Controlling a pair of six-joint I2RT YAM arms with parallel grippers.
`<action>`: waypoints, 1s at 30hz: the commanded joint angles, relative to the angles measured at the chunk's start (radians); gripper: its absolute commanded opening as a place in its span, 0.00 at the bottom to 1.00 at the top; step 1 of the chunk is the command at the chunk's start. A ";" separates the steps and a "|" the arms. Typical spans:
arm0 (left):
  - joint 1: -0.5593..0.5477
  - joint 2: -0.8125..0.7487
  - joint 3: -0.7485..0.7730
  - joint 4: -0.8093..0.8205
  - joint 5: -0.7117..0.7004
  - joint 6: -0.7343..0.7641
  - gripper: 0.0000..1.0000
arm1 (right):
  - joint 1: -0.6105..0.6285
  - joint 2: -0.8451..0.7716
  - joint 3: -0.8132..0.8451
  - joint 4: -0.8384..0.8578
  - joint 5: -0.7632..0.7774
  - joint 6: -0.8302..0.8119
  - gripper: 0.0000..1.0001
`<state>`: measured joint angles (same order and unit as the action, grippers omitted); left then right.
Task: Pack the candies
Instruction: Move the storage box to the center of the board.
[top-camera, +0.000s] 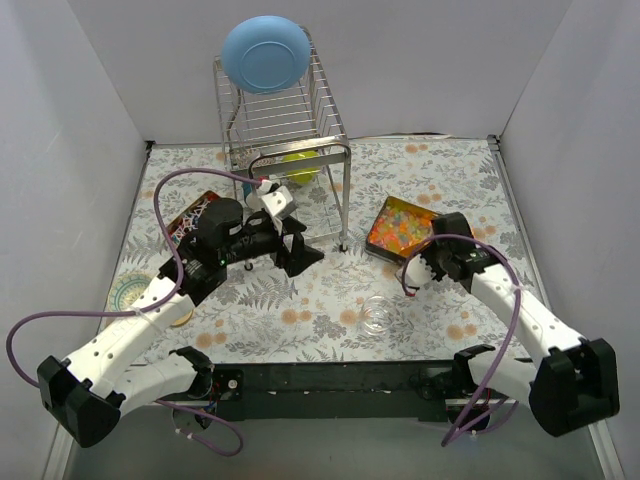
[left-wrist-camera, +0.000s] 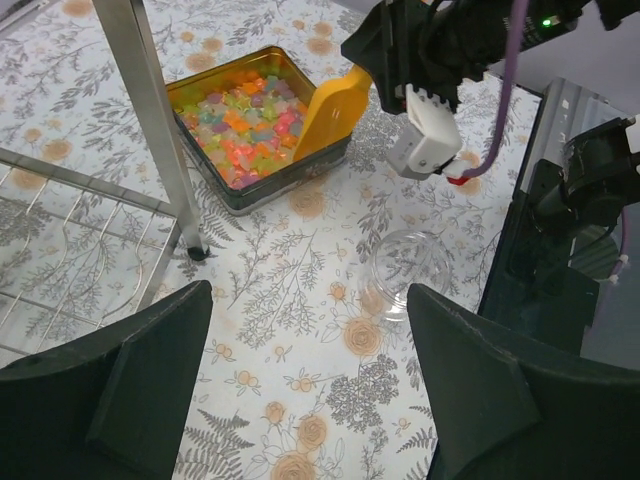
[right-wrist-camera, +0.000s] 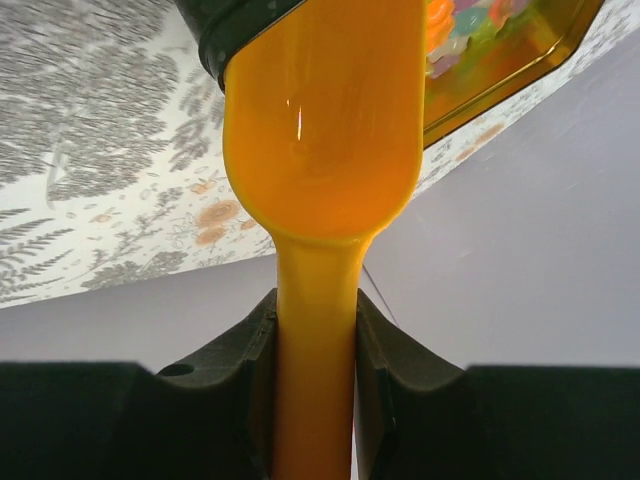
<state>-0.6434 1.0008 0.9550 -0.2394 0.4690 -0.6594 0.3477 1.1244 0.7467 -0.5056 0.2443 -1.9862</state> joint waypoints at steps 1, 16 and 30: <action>0.001 -0.014 -0.036 0.041 0.049 -0.023 0.78 | 0.023 -0.141 -0.066 -0.247 -0.082 -0.157 0.01; -0.105 0.159 -0.214 0.201 0.060 0.035 0.71 | 0.010 0.084 0.416 -0.416 -0.105 0.242 0.01; -0.177 0.448 -0.306 0.730 -0.029 0.099 0.58 | -0.085 0.291 0.580 -0.544 0.074 0.221 0.01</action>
<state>-0.7837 1.3869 0.6659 0.2733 0.4835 -0.5835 0.2836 1.3941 1.2667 -1.0065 0.2184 -1.7561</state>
